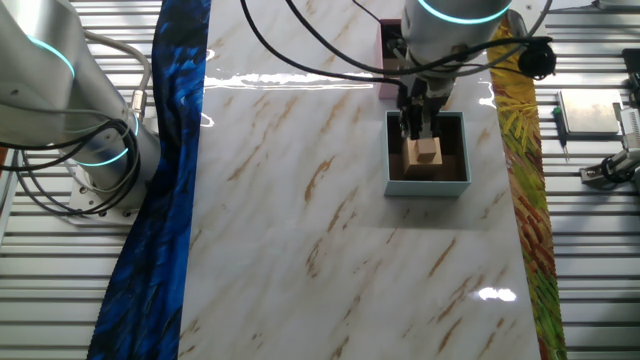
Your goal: Move an object from one box to another
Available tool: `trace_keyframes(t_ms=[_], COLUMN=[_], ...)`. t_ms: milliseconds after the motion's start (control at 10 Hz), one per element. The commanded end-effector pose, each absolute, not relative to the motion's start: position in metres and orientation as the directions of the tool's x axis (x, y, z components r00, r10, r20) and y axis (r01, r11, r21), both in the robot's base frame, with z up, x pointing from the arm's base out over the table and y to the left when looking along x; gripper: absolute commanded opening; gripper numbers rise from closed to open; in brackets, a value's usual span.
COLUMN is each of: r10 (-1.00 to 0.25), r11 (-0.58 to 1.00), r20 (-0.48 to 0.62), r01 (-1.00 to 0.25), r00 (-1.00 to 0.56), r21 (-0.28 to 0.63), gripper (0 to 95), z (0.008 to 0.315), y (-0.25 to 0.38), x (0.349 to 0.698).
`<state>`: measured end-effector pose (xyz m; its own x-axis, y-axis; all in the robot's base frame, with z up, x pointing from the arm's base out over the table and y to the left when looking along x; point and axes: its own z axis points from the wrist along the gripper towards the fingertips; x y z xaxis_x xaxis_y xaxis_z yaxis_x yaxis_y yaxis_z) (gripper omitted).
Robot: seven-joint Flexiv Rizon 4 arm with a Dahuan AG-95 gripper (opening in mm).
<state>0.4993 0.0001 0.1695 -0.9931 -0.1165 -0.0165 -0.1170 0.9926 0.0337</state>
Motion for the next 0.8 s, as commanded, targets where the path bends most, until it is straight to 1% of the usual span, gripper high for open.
trace_keyframes(t_ms=[100, 200, 400, 600, 700, 800], r10=[-0.122, -0.129, -0.226, -0.244, -0.326, -0.497], r11=[0.992, 0.991, 0.973, 0.969, 0.945, 0.867], r20=[-0.017, -0.016, -0.022, -0.027, -0.03, -0.024], r01=[-0.122, -0.13, -0.227, -0.245, -0.327, -0.497], r00=[-0.992, -0.991, -0.974, -0.969, -0.945, -0.868], r21=[0.033, 0.033, 0.033, 0.031, 0.027, 0.027], gripper=[0.0, 0.0, 0.0, 0.0, 0.0, 0.0], z=[0.169, 0.169, 0.17, 0.167, 0.165, 0.16], y=[0.0, 0.0, 0.0, 0.0, 0.0, -0.001], x=[0.498, 0.498, 0.497, 0.49, 0.486, 0.488])
